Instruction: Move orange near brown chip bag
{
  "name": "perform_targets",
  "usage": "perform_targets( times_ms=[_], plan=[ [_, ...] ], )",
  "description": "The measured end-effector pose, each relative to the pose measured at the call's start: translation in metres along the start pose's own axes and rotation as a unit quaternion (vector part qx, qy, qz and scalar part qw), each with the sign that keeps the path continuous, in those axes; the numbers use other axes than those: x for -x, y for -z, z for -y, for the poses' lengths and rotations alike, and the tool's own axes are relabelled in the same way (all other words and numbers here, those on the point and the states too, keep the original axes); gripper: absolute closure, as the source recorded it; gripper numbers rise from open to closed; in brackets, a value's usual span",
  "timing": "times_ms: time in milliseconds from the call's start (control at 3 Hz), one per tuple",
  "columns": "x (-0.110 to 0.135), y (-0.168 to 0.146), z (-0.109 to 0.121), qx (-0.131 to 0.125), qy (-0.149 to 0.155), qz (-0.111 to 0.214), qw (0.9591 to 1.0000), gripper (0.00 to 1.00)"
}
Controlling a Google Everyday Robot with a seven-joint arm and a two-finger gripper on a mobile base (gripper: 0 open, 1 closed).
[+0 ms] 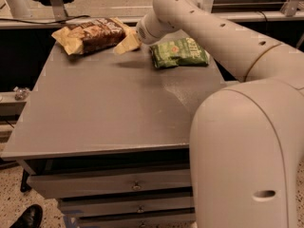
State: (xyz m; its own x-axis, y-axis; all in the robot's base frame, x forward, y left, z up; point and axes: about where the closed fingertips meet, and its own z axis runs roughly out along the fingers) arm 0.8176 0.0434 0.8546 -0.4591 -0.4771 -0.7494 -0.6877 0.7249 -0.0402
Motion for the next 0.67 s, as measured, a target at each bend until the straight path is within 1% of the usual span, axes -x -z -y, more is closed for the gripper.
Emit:
perform_targets(
  times_ms=[333, 667],
  plan=[
    [-0.009, 0.033, 0.0, 0.008, 0.006, 0.025, 0.9996, 0.0],
    [-0.026, 0.087, -0.008, 0.036, 0.022, 0.063, 0.9971, 0.0]
  ],
)
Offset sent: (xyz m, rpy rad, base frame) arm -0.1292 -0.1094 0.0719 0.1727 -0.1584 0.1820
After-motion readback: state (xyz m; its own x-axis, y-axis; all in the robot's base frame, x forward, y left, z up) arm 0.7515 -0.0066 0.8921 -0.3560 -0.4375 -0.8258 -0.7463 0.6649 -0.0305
